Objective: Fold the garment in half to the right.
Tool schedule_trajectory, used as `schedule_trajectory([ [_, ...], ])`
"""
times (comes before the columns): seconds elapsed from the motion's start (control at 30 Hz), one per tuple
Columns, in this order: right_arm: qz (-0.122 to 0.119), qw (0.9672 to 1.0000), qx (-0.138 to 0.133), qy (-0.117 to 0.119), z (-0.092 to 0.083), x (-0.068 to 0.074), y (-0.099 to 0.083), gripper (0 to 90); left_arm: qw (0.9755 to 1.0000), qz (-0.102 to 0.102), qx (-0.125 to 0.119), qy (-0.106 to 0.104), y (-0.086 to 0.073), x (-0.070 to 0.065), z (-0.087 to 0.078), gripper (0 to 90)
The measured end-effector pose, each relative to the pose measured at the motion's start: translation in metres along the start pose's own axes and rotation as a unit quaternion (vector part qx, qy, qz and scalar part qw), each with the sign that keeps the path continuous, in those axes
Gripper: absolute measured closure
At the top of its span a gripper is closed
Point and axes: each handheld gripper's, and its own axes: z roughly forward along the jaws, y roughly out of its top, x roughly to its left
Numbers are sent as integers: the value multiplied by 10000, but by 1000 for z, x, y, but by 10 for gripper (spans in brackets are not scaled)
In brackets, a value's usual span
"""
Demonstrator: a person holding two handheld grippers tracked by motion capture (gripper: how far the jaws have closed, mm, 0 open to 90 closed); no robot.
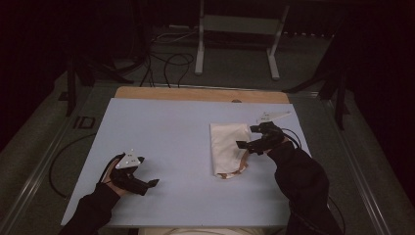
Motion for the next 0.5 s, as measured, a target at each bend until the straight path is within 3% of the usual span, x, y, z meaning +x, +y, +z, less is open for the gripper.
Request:
schedule_trajectory([
  [0.5, 38, 9999, 17, 143, -16, 7, -47, 95, 10000, 7, -35, 10, 0, 0, -2, 0],
])
